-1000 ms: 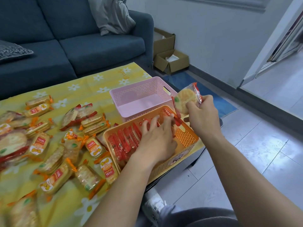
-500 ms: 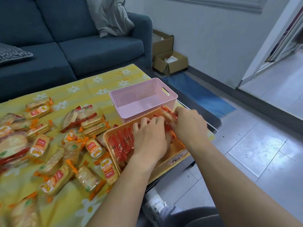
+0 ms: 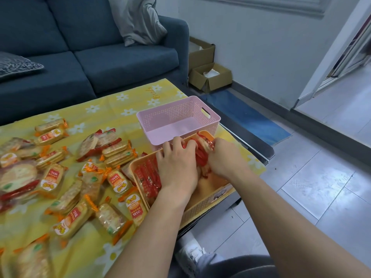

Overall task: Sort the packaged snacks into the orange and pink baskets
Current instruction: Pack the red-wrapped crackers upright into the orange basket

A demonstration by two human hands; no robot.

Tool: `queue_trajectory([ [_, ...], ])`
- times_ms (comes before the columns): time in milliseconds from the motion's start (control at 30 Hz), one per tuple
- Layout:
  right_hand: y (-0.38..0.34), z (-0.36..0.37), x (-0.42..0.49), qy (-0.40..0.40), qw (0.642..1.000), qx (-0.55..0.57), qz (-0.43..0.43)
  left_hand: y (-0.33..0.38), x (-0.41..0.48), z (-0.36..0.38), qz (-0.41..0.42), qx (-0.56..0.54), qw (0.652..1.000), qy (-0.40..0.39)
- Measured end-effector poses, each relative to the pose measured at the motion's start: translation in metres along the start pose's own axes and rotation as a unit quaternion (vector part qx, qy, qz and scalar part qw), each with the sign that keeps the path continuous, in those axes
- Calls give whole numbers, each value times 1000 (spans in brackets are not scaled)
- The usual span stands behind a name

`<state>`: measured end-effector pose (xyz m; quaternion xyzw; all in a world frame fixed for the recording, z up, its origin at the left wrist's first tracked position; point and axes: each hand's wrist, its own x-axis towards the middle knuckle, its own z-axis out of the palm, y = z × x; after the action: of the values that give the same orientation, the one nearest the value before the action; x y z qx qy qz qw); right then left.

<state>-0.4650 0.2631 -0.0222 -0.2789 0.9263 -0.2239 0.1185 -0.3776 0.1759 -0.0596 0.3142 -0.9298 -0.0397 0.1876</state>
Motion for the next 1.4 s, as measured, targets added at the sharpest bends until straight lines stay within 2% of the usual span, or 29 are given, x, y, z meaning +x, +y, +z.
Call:
queue_trajectory([
  [133, 0, 8, -2, -81, 994, -68, -4, 2, -2, 1, 19, -8, 1000, -3],
  [267, -1, 5, 5, -102, 993, -55, 23, -3, -2, -3, 20, -30, 998, -49],
  [367, -14, -7, -8, -26, 996, -88, 15, -7, -6, -17, 18, -80, 992, -96],
  [467, -39, -16, -33, 70, 987, -143, -34, -14, -14, -42, -10, -129, 988, -82],
  [567, -71, -13, -52, 101, 984, -115, -94, -35, -27, -64, -33, -140, 987, -75],
  [700, -110, 17, -72, -9, 989, 12, -148, -90, -56, -90, -89, -153, 981, -85],
  [800, -141, 45, -85, -72, 977, 64, -189, -148, -83, -105, -169, -145, 971, -83],
  [900, -165, 56, -68, -70, 973, 78, -208, -197, -98, -115, -247, -173, 951, -75],
  [967, -180, 58, -42, -54, 975, 67, -204, -222, -93, -119, -270, -180, 944, -67],
  [1033, -191, 59, -15, -77, 976, 3, -205, -237, -77, -120, -270, -192, 943, -45],
  [1100, -200, 64, 6, -148, 958, -122, -213, -246, -52, -115, -261, -204, 943, -40],
  [1233, -214, 84, 33, -259, 869, -355, -229, -260, 14, -89, -216, -216, 950, -60],
  [1333, -214, 104, 44, -290, 815, -446, -230, -270, 55, -68, -180, -160, 962, -126],
  [1400, -212, 114, 50, -279, 808, -465, -230, -277, 76, -54, -154, -145, 957, -200],
])
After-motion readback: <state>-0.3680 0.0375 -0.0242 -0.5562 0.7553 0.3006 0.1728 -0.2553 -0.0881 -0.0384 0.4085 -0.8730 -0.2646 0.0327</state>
